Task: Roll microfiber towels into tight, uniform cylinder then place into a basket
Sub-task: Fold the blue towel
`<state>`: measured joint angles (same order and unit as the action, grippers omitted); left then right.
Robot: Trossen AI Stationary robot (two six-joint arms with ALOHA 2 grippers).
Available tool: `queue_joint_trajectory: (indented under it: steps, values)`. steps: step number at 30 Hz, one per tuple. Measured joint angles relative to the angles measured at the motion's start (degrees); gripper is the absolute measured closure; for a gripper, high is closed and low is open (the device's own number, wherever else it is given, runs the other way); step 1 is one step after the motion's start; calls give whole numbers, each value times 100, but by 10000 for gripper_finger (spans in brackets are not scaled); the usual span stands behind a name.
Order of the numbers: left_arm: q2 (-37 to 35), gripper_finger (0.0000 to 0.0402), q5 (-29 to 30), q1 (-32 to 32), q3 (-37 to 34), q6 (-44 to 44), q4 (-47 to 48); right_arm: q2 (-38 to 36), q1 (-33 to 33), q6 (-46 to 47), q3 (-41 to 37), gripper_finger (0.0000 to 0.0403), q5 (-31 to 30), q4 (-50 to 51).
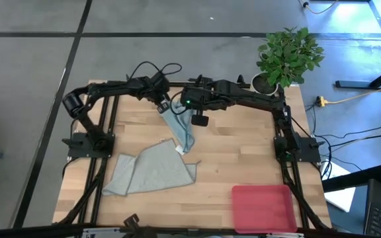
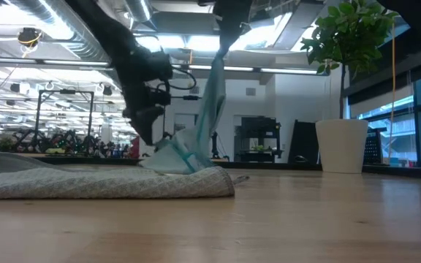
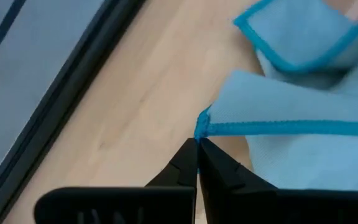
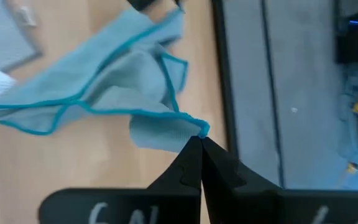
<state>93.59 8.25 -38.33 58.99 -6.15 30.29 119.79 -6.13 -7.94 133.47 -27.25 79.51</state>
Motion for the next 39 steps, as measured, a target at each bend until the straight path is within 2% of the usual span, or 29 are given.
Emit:
queue_joint_trajectory:
  steps: [6,10,20,23,27,35,39]
  values:
    - [-755,401,286,118,-1,136,635,-47,-134,170,-2,398,-201,151]
    - [-1433,401,516,233,-1,305,1015,-74,-311,394,-2,398,-665,334]
    - [-2775,401,601,614,3,644,2329,-76,-848,486,-2,398,-1097,400]
    - [-2931,401,620,693,8,936,2956,-76,-979,487,-2,398,-1130,404]
    - [-2944,401,849,798,-12,1338,3438,-76,-1123,481,-2,398,-838,387]
    - [-2905,401,930,877,-440,1629,3156,-76,-1361,478,-2,394,-329,231]
    - [-2902,401,929,877,-553,1632,3017,-76,-1396,163,-2,369,-100,70]
